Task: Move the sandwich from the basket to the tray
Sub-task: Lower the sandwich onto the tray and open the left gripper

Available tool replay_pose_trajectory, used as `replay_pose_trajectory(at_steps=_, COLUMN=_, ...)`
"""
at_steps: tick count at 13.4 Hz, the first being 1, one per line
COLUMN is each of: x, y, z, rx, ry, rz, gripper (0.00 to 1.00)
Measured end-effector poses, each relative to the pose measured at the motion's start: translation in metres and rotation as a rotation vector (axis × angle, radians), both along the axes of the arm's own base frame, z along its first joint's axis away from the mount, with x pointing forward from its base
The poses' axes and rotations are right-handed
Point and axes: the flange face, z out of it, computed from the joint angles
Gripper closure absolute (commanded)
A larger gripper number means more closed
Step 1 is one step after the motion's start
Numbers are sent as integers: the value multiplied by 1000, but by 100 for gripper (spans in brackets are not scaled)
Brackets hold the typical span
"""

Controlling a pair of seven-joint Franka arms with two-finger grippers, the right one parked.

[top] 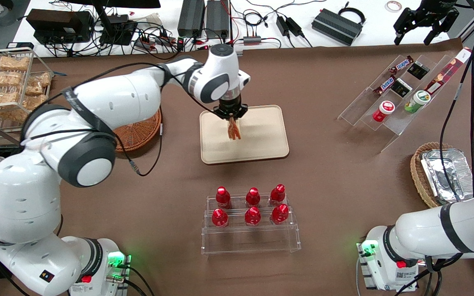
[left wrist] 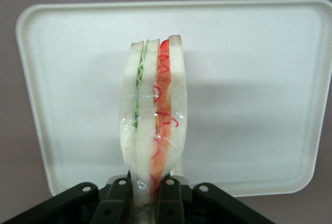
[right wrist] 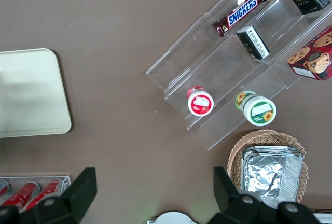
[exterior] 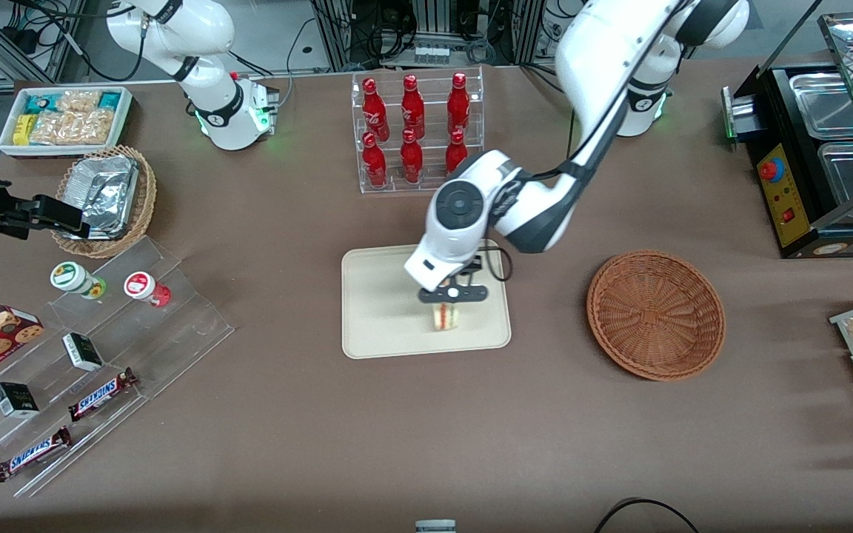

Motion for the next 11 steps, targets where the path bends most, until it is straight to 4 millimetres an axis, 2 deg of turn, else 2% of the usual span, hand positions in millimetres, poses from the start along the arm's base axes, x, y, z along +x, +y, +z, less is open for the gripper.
replay_pose_trajectory(at_steps=2, x=-6, y=-23, z=-15, rx=29, ry=39, rz=-9, gripper=100)
replay_pose_trajectory(at_steps=4, x=-8, y=-36, z=-27, rx=36, ry=50, rz=-6, gripper=100)
replay_pose_trajectory(at_steps=7, x=-5, y=-36, z=-38, rx=45, ry=54, rz=11, gripper=100)
replay_pose_trajectory(at_steps=11, x=0, y=-33, z=-38, rx=80, ry=16, rz=37, gripper=100)
